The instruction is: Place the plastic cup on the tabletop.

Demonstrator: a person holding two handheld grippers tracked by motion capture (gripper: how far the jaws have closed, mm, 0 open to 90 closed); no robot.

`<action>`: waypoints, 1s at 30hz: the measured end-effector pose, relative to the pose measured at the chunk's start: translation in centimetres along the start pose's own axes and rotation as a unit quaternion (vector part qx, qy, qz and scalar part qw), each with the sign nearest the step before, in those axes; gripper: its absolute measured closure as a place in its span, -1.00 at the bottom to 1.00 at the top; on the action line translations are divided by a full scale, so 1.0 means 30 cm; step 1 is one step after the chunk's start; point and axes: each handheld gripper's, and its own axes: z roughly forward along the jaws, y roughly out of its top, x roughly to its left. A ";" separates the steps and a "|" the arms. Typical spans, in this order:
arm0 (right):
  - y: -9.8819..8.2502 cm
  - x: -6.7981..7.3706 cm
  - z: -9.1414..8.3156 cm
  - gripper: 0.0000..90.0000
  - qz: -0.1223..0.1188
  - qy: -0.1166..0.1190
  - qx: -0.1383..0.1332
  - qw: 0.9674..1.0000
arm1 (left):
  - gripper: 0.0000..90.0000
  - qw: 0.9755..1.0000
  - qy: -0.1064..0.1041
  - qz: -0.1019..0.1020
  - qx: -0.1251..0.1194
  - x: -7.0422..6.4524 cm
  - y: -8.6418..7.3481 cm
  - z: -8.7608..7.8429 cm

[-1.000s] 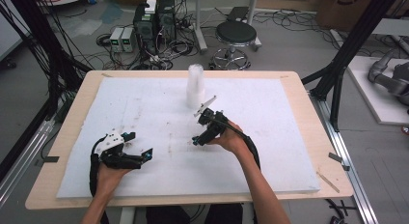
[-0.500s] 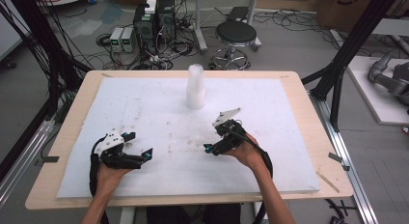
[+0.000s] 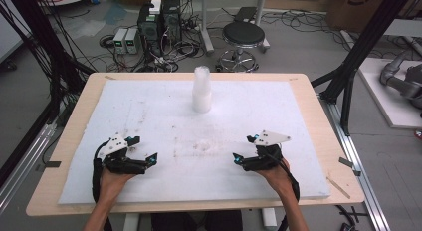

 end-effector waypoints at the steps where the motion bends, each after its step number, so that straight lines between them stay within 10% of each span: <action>1: -0.016 -0.006 -0.008 -0.57 0.005 -0.008 -0.005 1.000 | -0.96 1.000 -0.001 0.000 -0.001 0.001 0.000 -0.001; 14: -0.108 -0.059 -0.068 -0.57 0.055 -0.081 -0.066 0.993 | -0.96 1.000 0.000 0.005 -0.015 -0.002 -0.004 -0.011; 30: -0.135 -0.071 -0.053 -0.57 0.064 -0.095 -0.062 0.992 | -0.96 1.000 -0.004 0.008 -0.019 -0.003 -0.006 -0.013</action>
